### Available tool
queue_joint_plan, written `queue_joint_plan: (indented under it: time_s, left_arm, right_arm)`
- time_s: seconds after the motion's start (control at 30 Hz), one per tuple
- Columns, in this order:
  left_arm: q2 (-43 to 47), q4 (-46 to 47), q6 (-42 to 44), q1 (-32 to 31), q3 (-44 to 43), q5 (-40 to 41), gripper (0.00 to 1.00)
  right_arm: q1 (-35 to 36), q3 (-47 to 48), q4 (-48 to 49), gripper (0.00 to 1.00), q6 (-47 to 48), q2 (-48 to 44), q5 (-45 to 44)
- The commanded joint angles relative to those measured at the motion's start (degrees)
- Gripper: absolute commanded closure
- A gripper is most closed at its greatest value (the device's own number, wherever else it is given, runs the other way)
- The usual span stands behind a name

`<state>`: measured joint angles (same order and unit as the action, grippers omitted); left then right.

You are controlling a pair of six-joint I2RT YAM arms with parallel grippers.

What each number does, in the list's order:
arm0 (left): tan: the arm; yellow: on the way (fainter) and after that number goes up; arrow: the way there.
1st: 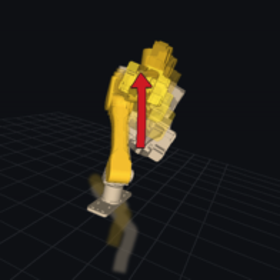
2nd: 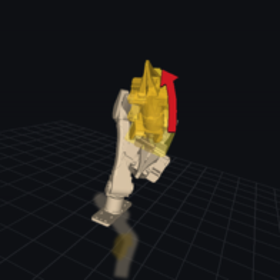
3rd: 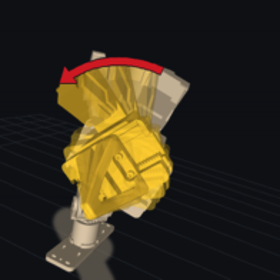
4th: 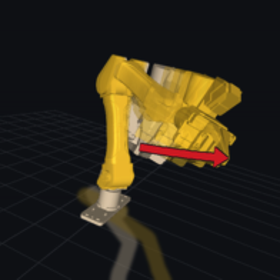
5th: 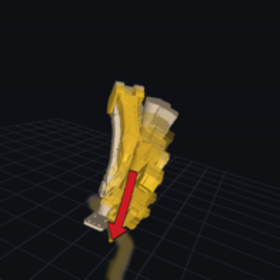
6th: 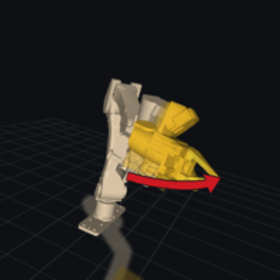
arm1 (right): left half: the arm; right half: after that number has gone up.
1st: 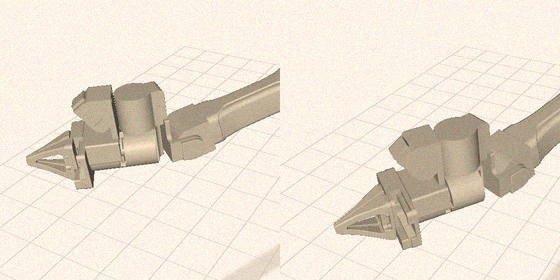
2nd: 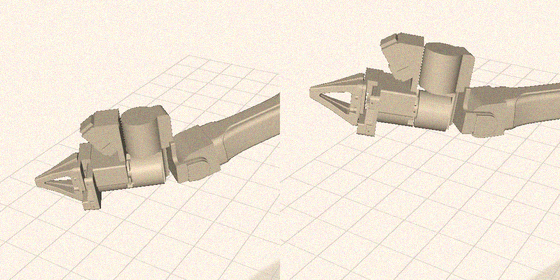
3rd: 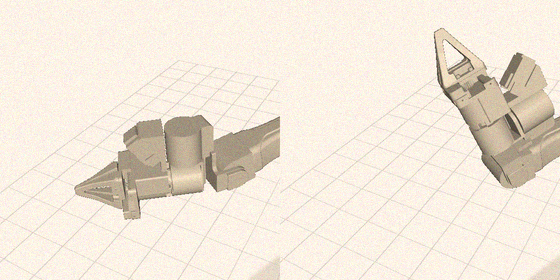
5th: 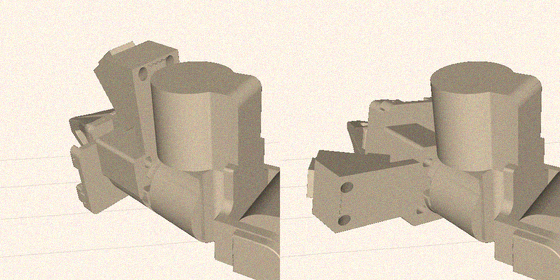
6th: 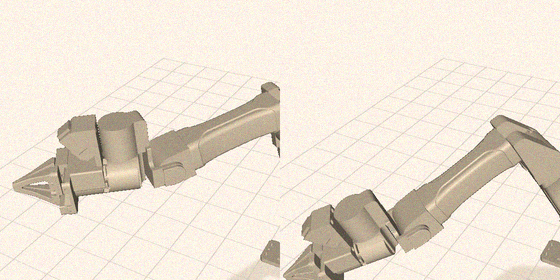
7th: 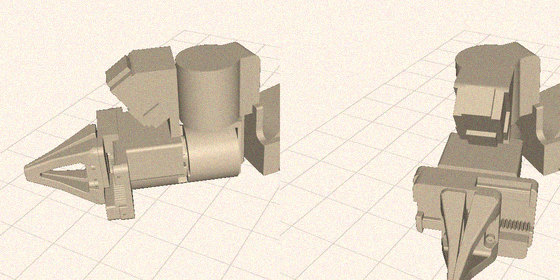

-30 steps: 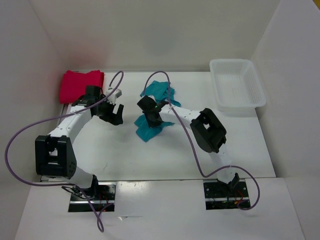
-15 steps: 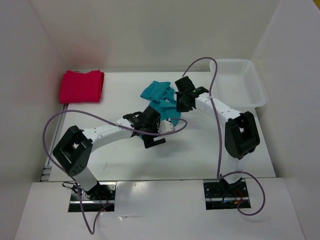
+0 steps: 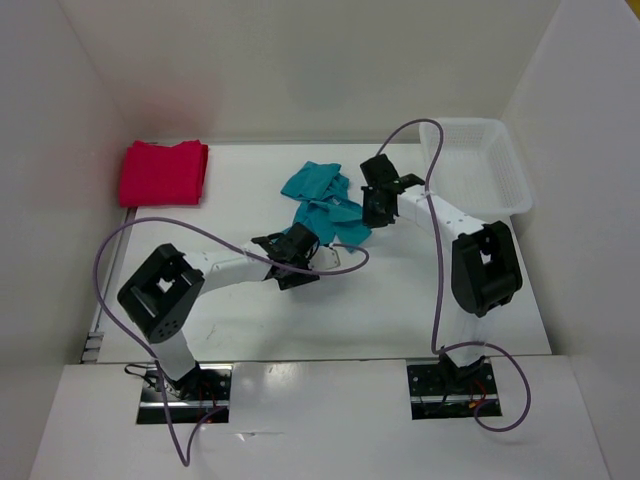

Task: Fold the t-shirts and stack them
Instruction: Flatten out the tshirt

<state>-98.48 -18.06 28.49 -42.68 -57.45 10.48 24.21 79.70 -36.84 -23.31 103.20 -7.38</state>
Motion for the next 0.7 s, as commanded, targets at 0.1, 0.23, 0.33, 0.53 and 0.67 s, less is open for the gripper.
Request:
queue_joint_plan:
  time_s: [0.1,0.23,0.33,0.53,0.67]
  left_arm:
    - [-3.3,1.28,-0.1,0.92,0.59,-0.27,0.45]
    - [-3.92,1.28,-3.25,2.24,-1.61,-2.13,0.96]
    - [-1.29,0.14,-5.1,6.62,-5.55,-2.92,1.0]
    - [4.61,-8.55,-2.84,27.89,-30.72,-7.39,1.0]
    - [9.69,-13.82,1.91,32.57,-37.81,-7.32,1.0]
  right_arm:
    - [-0.21,1.33,-0.43,1.0,1.43,-3.44,-1.24]
    - [-0.74,1.86,-0.43,1.0,1.95,-3.44,-1.94]
    - [-4.24,5.53,-0.95,1.0,3.35,-3.44,-1.06]
    - [-17.25,30.8,-5.87,1.0,5.82,-0.54,0.95]
    - [-19.9,39.73,-9.38,1.0,7.31,-3.25,-0.97]
